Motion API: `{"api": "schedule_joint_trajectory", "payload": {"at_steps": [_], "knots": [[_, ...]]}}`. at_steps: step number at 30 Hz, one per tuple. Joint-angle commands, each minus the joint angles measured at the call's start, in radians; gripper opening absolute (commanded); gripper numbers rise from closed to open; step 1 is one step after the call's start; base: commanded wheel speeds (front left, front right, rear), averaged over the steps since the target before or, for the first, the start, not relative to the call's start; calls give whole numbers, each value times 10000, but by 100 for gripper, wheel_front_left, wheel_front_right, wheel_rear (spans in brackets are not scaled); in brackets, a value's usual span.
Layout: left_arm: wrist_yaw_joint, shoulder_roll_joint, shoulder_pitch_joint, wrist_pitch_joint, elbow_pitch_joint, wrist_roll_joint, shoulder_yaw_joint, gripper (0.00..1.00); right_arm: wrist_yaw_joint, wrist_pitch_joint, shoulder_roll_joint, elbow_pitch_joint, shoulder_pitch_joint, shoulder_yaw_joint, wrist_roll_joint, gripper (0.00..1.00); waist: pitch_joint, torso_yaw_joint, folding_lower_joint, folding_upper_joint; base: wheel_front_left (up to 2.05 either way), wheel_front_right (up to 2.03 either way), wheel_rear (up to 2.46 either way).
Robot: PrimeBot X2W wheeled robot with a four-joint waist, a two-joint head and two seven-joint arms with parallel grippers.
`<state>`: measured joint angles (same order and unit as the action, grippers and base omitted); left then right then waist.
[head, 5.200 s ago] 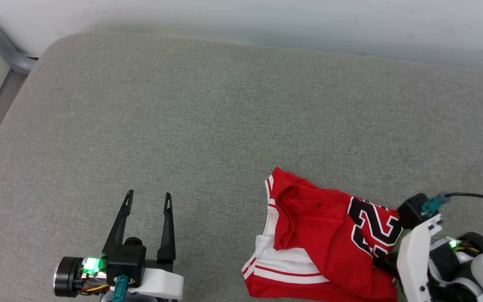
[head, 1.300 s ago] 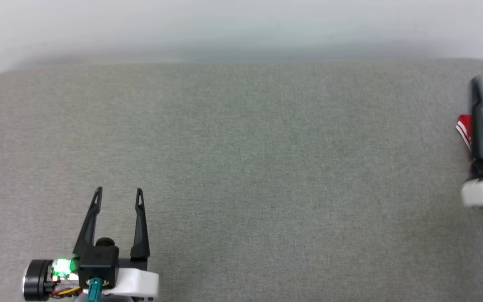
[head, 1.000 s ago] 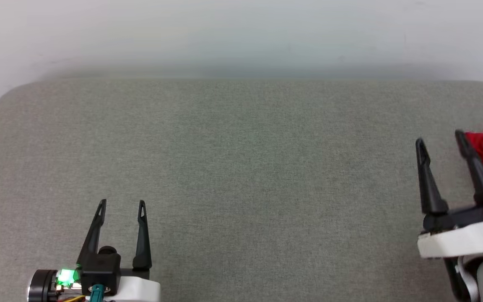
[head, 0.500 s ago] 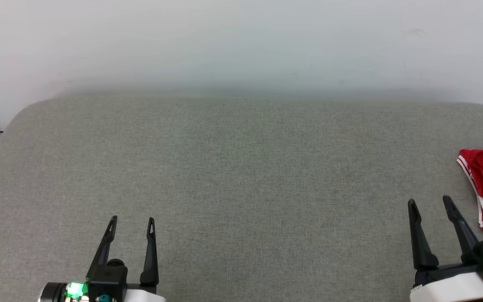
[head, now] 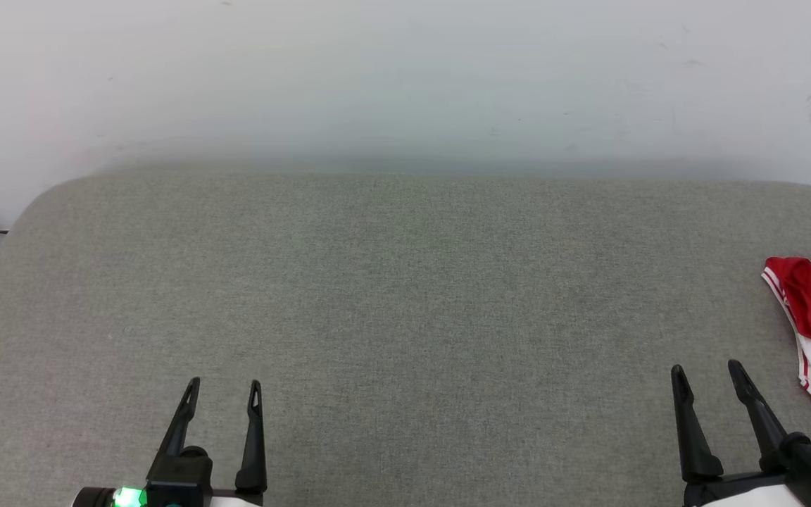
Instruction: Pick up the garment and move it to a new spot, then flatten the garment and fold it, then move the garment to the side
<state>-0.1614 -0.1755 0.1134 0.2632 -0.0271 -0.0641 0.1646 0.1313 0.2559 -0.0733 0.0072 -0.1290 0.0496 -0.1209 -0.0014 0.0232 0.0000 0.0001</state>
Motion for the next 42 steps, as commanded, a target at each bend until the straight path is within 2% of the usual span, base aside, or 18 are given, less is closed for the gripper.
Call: {"api": "schedule_joint_trajectory", "payload": {"at_steps": [1,12,13,17,42], "knots": [[23,60,61,19,3,69,-9,100,-13,2,48,-37,-135,4,7,100,1,-6,0,-1,0,0,0],[283,218,120,18,-46,84,-197,100,-13,-58,105,-17,-164,3,35,100,-33,-39,0,-1,0,0,0],[295,232,52,-2,-65,67,-150,0,2,-59,67,33,-46,0,-2,0,-34,-41,0,-1,0,0,0],[297,302,151,-7,-433,49,-84,0,2,-97,84,405,-64,-24,-41,0,-34,-43,0,-1,0,0,0],[1118,363,-610,-919,-981,-5074,-610,0,-1,-1026,-57,987,713,-55,-4887,0,-19,-81,0,-1,0,0,0]]}}
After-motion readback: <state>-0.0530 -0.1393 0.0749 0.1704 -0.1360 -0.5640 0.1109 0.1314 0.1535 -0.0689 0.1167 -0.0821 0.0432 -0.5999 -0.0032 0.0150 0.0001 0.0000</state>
